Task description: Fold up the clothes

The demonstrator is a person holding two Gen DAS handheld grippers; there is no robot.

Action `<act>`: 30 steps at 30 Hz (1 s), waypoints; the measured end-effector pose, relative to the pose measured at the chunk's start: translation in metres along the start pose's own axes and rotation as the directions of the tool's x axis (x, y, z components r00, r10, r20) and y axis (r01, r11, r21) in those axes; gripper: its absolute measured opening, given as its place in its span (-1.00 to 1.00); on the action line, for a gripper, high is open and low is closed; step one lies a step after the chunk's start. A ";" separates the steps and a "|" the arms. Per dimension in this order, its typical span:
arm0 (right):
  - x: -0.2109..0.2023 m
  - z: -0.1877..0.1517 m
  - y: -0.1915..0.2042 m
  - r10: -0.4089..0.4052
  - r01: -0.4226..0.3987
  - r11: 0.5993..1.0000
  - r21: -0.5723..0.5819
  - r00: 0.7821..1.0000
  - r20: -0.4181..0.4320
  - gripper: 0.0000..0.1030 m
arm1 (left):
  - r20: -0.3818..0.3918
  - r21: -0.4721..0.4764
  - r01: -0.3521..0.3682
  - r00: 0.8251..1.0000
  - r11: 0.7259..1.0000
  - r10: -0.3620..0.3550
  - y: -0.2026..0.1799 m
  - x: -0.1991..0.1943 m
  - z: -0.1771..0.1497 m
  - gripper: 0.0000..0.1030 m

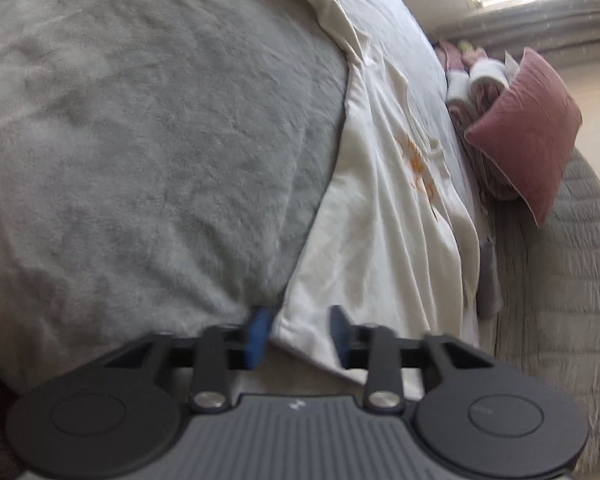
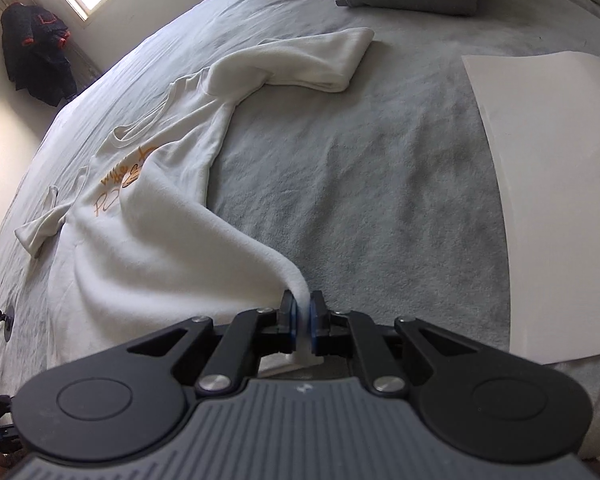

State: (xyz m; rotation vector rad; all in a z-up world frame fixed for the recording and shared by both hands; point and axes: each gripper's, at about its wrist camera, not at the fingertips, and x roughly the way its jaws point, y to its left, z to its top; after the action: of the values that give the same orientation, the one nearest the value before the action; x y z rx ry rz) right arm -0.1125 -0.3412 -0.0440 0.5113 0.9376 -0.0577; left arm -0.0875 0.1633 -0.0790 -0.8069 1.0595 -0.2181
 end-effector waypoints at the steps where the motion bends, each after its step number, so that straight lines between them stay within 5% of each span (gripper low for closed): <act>1: 0.000 0.000 0.001 -0.001 0.001 1.000 -0.002 1.000 0.001 -0.85 | 0.025 0.006 -0.010 1.000 1.000 0.010 -0.002 -0.001 -0.002 -0.77; 7: -0.012 -0.003 0.013 0.029 -0.030 0.999 -0.035 1.000 -0.011 -0.85 | 0.156 0.077 -0.051 0.987 0.996 0.039 -0.018 -0.030 -0.013 -0.81; 11: -0.028 -0.011 0.029 0.059 -0.061 0.993 -0.101 0.998 -0.022 -0.85 | 0.145 0.177 -0.109 0.986 0.978 0.083 -0.021 -0.033 -0.013 -0.81; 20: -0.004 -0.026 0.034 0.015 -0.042 0.982 -0.187 0.990 -0.144 -0.79 | 0.119 0.402 -0.234 0.972 0.885 0.203 -0.024 -0.028 -0.011 -0.77; 22: -0.005 -0.021 0.033 0.036 -0.065 0.982 -0.177 0.987 -0.159 -0.71 | 0.117 0.450 -0.258 0.966 0.855 0.230 -0.024 -0.027 -0.011 -0.56; 25: -0.008 -0.003 0.032 0.090 -0.113 0.982 -0.151 0.984 -0.151 -0.48 | 0.144 0.464 -0.245 0.969 0.851 0.201 -0.029 -0.026 0.008 -0.06; 26: -0.008 0.004 0.031 0.104 -0.123 0.982 -0.141 0.985 -0.135 -0.21 | 0.149 0.466 -0.239 0.970 0.852 0.191 -0.033 -0.022 0.019 -0.06; 30: 0.015 0.040 0.032 0.182 -0.189 0.979 -0.080 0.980 -0.082 -0.15 | 0.142 0.435 -0.198 0.978 0.879 0.150 -0.045 0.017 0.068 -0.07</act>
State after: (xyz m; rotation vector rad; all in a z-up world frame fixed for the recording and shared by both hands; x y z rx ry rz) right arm -0.0647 -0.3279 -0.0239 0.5208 0.9572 0.1717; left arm -0.0129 0.1556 -0.0433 -0.2995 0.9271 -0.2515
